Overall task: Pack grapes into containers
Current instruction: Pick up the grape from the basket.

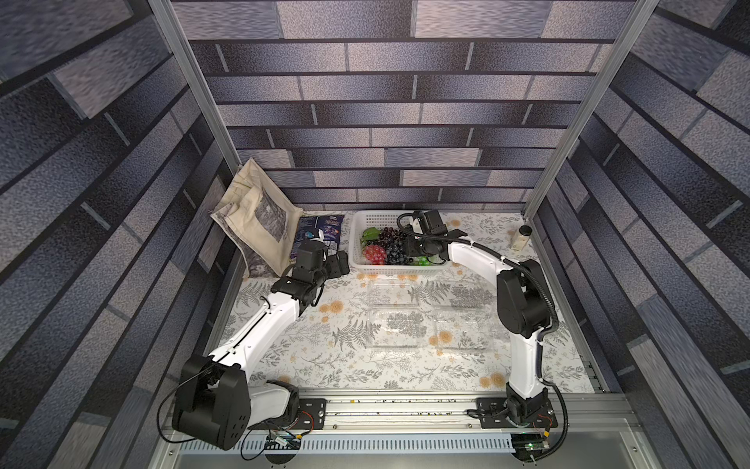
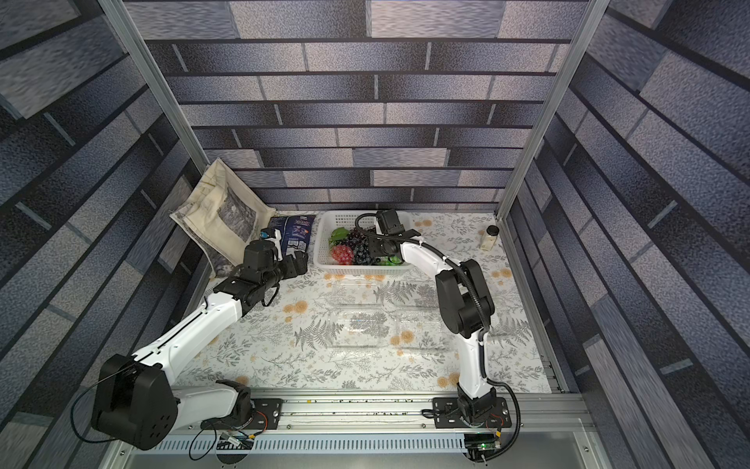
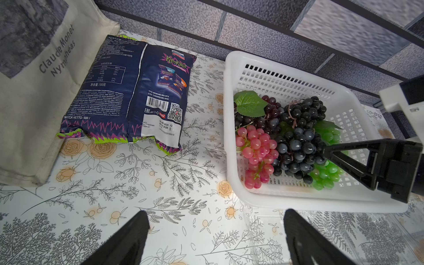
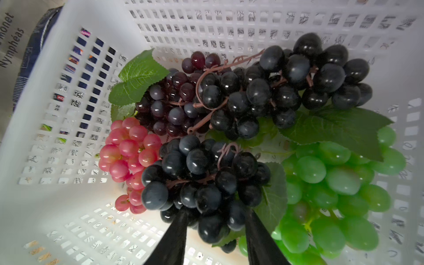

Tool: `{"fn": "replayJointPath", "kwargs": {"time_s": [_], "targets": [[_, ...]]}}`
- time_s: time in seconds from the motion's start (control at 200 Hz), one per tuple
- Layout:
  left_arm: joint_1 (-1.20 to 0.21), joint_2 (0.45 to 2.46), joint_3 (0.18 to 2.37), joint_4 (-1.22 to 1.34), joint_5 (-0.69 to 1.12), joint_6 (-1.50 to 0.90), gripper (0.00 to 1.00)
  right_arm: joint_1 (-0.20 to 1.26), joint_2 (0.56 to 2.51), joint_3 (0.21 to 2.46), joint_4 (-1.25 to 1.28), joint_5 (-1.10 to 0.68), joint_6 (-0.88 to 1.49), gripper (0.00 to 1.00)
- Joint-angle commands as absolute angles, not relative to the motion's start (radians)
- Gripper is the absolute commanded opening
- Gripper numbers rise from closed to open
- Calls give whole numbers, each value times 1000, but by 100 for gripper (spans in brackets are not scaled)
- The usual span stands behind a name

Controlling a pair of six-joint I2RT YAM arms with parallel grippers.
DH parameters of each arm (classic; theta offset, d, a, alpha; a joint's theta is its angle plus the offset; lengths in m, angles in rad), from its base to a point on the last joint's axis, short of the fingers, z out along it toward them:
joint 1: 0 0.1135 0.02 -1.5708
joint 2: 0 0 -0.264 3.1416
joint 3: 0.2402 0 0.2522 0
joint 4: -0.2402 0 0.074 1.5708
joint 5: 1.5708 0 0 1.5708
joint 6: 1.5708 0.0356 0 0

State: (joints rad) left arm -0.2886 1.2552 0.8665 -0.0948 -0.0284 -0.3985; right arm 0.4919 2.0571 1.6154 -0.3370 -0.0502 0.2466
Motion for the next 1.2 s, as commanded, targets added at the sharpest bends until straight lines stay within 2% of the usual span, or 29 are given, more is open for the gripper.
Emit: {"fn": "replayJointPath", "kwargs": {"time_s": [0.0, 0.17, 0.25, 0.461, 0.626, 0.681, 1.197], "targets": [[-294, 1237, 859, -103, -18, -412, 94, 500, 2079, 1643, -364, -32, 247, 45], [-293, 1235, 857, -103, -18, -413, 94, 503, 2085, 1649, -370, -23, 242, 44], [-292, 1234, 857, -103, -18, -412, 94, 505, 2092, 1657, -374, -15, 245, 37], [-292, 1232, 856, -106, -19, -413, 94, 505, 2106, 1673, -372, -3, 239, 37], [-293, 1231, 857, -106, -21, -413, 94, 505, 2120, 1700, -389, 2, 231, 14], [-291, 1230, 859, -106, -20, -413, 94, 505, 2113, 1699, -388, 2, 229, 0], [-291, 1220, 892, -127, -24, -403, 94, 508, 1900, 1690, -396, -20, 173, 0]]}}
